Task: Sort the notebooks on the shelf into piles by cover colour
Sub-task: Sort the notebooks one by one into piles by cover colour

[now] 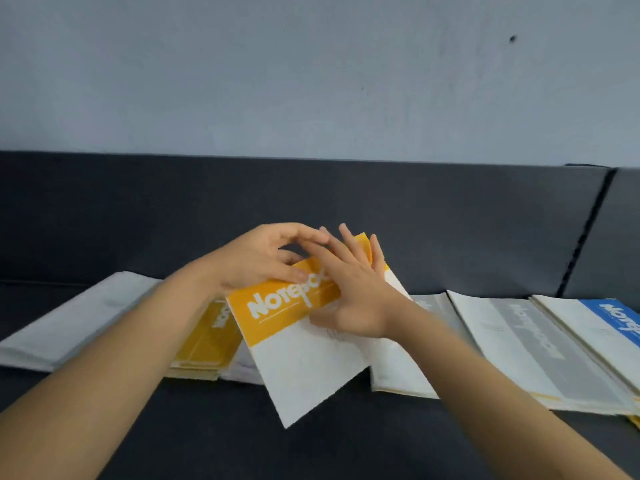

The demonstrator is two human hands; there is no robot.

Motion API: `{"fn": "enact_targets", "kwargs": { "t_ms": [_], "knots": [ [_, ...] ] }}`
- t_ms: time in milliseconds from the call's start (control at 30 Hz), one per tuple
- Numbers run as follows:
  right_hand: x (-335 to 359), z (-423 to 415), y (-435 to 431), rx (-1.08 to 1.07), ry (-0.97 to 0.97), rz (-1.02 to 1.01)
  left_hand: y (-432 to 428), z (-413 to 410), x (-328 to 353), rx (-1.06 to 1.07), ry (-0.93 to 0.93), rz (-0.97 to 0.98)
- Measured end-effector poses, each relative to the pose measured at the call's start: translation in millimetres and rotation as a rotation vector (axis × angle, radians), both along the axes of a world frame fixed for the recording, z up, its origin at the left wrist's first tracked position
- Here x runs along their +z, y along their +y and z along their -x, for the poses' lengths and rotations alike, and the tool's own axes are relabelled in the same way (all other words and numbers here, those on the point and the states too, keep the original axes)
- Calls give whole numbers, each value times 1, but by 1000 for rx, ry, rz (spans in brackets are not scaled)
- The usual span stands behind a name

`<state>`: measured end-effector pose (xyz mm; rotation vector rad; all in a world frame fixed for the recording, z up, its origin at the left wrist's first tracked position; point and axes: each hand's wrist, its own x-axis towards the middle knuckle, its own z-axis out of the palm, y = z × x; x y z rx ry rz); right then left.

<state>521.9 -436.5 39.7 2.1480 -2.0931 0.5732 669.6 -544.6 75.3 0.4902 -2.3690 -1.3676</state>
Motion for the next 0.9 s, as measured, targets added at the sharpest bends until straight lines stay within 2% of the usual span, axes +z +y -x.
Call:
{"fn": "enact_targets", "kwargs": {
  "t_ms": [67, 133, 267, 333, 433, 533, 633, 733, 833, 900],
  "knots": [
    [0, -35, -30, -29, -50, -111, -25, -33, 4, -40, -66, 54],
    [1, -61, -57, -31, -209, -220, -53, -61, 6, -38, -143, 101],
    [2, -89, -91, -16, -451, -286, -106, -101, 7, 45, -350, 229],
    [0, -93, -94, -94, -576, -294, -126, -114, 2, 122, -344, 307],
    [-11, -91, -98, -253, -876, -249, -149, -124, -16, 300, -267, 359],
    [-28, -102, -109, -426, -1002, -193, -146, -122, -43, 360, -350, 602],
    [-43, -126, -118, -536, -845, -113, -119, -114, -67, 203, -529, 800],
    [-54, -142, -122, -557, -586, -67, -101, -110, -89, 88, -761, 812],
    [-68, -143, -126, -464, -183, -228, -107, -111, -95, 103, -838, 840],
    [-74, -142, -126, -394, -105, -322, -114, -113, -93, 122, -871, 855]
  ]
}}
